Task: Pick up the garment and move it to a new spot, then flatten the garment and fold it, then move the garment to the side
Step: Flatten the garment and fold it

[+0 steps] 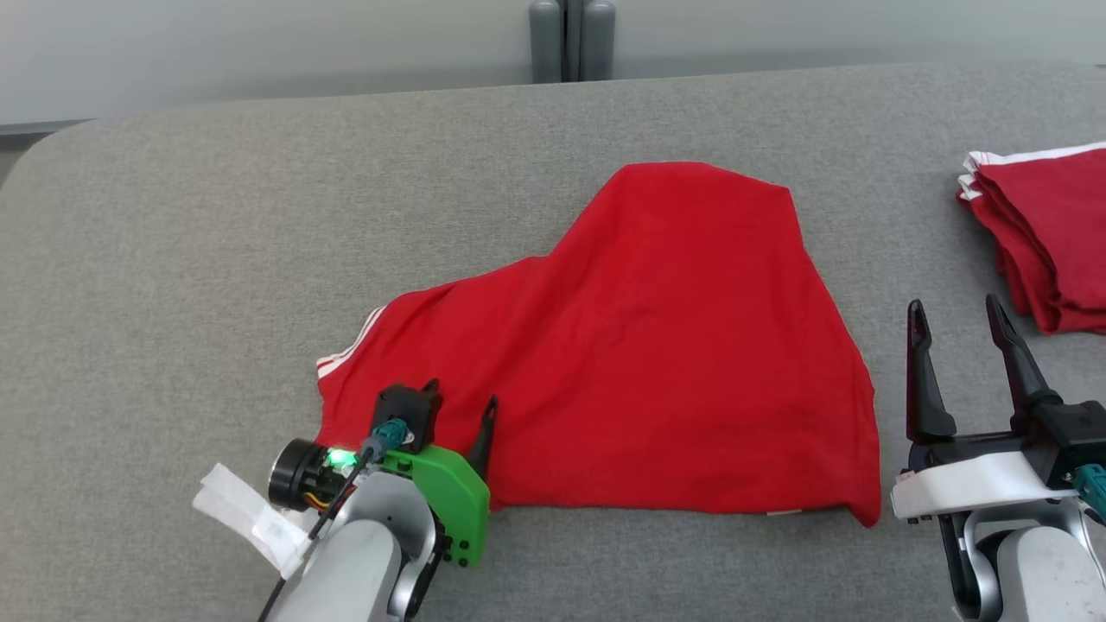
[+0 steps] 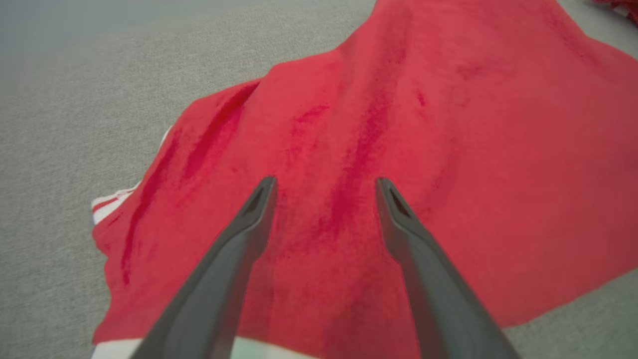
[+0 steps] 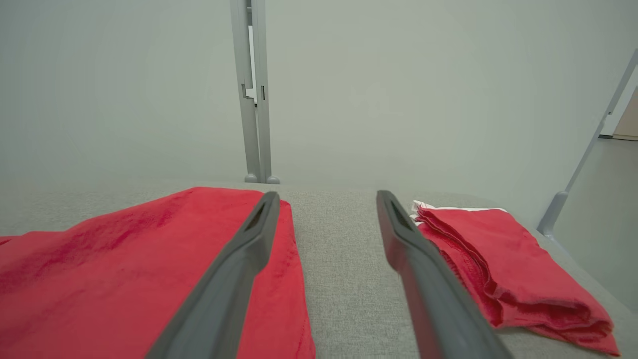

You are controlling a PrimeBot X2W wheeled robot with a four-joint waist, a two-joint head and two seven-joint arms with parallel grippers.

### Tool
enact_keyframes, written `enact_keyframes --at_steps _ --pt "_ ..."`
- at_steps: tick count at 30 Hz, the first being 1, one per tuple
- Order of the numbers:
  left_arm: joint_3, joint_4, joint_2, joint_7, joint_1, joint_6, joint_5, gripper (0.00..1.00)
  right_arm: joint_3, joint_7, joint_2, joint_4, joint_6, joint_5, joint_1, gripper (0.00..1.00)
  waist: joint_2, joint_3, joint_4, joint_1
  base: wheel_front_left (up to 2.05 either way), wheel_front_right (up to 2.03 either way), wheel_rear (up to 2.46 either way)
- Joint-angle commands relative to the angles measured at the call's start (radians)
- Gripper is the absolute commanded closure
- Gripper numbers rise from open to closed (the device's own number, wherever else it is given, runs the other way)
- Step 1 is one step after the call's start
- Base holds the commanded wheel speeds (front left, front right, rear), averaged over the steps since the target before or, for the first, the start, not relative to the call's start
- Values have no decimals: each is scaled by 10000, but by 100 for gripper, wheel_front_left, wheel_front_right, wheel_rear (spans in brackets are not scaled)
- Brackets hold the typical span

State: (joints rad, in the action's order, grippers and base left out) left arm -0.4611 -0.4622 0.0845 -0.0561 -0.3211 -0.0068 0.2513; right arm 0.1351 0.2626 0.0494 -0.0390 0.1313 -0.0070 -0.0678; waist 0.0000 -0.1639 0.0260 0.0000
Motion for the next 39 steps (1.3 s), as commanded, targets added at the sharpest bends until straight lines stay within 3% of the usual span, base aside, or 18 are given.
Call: enact_keyframes --at_steps 1,5,6,7,8,19,28,33,34,35,36,39 --pt "-30 -334 50 30 -315 -22 -52 0 -4 31 24 4 -10 41 -119 0 0 -143 -230 0 0 0 0" --pt "-110 -1492 11 196 -885 -31 -170 0 -7 31 22 -11 -10 31 -147 0 0 -253 -460 0 0 0 0" --pt "-131 -1737 -13 301 -1037 -19 -184 62 -9 31 24 -3 -10 33 -159 0 0 -276 -502 0 0 0 0" --pt "-129 -1875 -31 442 -1173 15 -201 96 -9 31 22 8 -10 40 -172 0 0 -306 -543 0 0 0 0" --pt "-116 -2039 -56 627 -1321 68 -205 100 -8 31 22 20 -10 47 -181 0 0 -340 -581 0 0 0 0" --pt "184 -2933 -222 2359 -3165 569 -38 100 -57 31 24 169 -10 100 -379 0 0 -1155 -889 0 0 0 0" --pt "971 -4000 -57 3002 -5266 1168 262 100 -329 31 22 171 -10 294 -856 0 0 -2101 -1520 0 0 0 0" --pt "1232 -4714 34 3149 -5900 1001 454 100 -298 31 21 65 -10 455 -1035 0 0 -2394 -1828 0 0 0 0" --pt "1278 -4782 29 3154 -5932 909 519 68 -259 31 21 43 -10 490 -1030 0 0 -2401 -1846 0 0 0 0" --pt "1361 -4816 10 3185 -5955 796 644 18 -194 31 21 29 -10 500 -1018 0 0 -2399 -1853 0 0 0 0" --pt "1463 -4817 6 3198 -5945 734 761 0 -134 31 21 14 -10 504 -989 0 0 -2383 -1850 0 0 0 0" --pt "1834 -4361 179 3214 -5703 591 947 0 134 31 20 -15 -10 478 -848 0 0 -2263 -1777 0 0 0 0"
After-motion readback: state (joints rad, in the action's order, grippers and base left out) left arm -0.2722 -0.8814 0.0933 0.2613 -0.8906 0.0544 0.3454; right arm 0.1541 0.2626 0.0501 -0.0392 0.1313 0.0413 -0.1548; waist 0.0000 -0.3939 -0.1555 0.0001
